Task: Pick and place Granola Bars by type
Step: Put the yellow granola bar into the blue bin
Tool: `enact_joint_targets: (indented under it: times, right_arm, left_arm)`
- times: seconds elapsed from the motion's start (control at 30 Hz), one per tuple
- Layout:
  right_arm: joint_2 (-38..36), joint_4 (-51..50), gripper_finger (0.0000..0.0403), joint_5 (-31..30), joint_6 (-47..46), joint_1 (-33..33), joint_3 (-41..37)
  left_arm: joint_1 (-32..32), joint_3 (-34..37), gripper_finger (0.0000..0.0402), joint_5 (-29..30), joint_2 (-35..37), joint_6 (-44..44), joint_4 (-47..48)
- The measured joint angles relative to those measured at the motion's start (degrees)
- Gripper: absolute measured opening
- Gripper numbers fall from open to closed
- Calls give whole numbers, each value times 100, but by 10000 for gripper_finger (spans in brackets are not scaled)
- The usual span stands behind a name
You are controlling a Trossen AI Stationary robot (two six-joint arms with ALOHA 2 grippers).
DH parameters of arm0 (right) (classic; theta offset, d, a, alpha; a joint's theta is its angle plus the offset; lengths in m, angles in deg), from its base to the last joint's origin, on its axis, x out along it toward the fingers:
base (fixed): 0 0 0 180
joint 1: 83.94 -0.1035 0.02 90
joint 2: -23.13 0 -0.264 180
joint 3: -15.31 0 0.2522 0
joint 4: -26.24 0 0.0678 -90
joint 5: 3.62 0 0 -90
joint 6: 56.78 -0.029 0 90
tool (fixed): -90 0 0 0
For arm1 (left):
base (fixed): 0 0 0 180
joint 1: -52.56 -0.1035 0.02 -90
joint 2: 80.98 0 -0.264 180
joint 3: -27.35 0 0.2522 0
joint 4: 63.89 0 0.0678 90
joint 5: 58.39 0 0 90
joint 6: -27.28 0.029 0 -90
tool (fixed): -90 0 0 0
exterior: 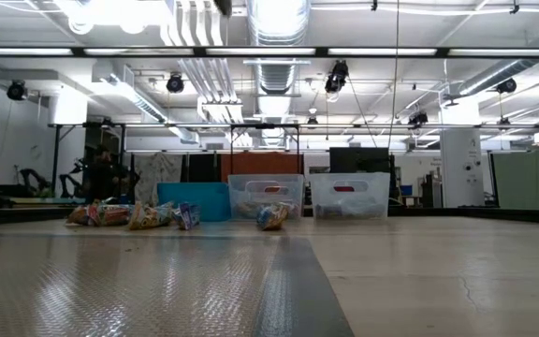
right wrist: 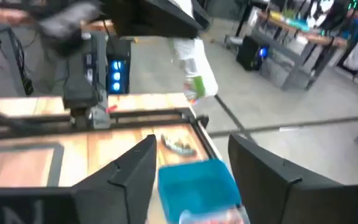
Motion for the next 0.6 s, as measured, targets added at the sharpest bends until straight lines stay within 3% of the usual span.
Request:
enact_joint_targets:
  times: [0.17, 0.3, 0.6]
  right_arm:
    - [-514, -853, 208, 74, -369, -44, -53]
    - [-996, -906, 210, 223, -406, -45, -317]
    - [-2556, -49, 210, 326, -859, -56, -2161]
  left_arm:
    - [-857, -675, 17, -449, -670, 93, 1375]
    - [-1406, -1292, 17, -846, -1322, 124, 2511]
    - [-1943, -1537, 13, -1569, -2240, 334, 3251]
